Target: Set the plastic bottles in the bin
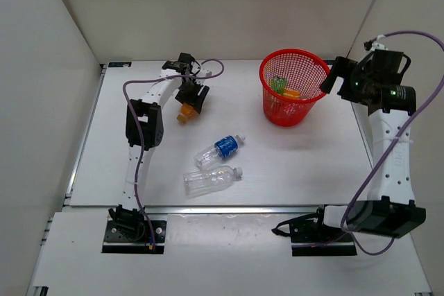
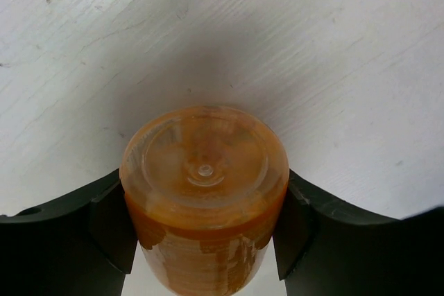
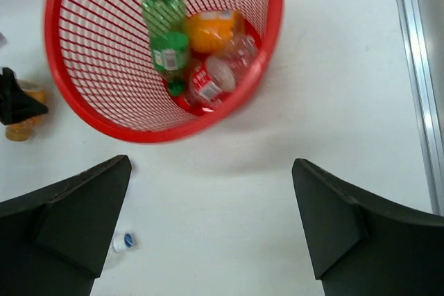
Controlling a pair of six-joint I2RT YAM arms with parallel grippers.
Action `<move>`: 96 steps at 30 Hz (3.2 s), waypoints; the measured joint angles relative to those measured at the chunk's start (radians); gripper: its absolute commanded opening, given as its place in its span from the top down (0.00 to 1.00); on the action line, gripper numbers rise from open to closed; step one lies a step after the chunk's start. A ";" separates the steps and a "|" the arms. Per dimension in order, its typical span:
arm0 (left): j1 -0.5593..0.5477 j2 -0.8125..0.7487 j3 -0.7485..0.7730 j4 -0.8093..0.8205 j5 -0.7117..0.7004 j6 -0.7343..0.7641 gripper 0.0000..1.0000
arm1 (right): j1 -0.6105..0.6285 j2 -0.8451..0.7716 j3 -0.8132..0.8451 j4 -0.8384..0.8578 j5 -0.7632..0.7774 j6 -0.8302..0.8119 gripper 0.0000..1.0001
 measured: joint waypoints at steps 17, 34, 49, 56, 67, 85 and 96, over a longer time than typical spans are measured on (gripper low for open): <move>-0.357 -0.343 0.114 0.824 -0.168 -0.526 0.73 | -0.164 -0.461 -0.555 0.056 0.070 0.015 0.00; -0.500 -0.049 0.197 1.062 -0.183 -0.600 0.01 | 0.119 -0.513 -0.596 0.058 0.074 0.032 0.01; -0.308 -1.316 -1.055 0.596 -0.357 -0.777 0.01 | 0.786 -0.144 -0.555 0.210 0.145 0.269 0.01; -0.137 -1.664 -1.337 0.235 -0.378 -0.834 0.02 | 0.825 0.080 -0.603 0.413 0.165 0.531 0.01; -0.139 -1.804 -1.378 0.060 -0.353 -0.805 0.01 | 0.880 0.414 -0.483 0.533 0.243 0.795 0.01; -0.126 -1.758 -1.419 0.057 -0.309 -0.698 0.01 | 0.864 0.637 -0.227 0.556 0.256 0.828 0.73; -0.156 -1.627 -1.425 0.197 -0.140 -0.645 0.02 | 0.726 0.525 0.145 0.474 0.230 0.447 0.73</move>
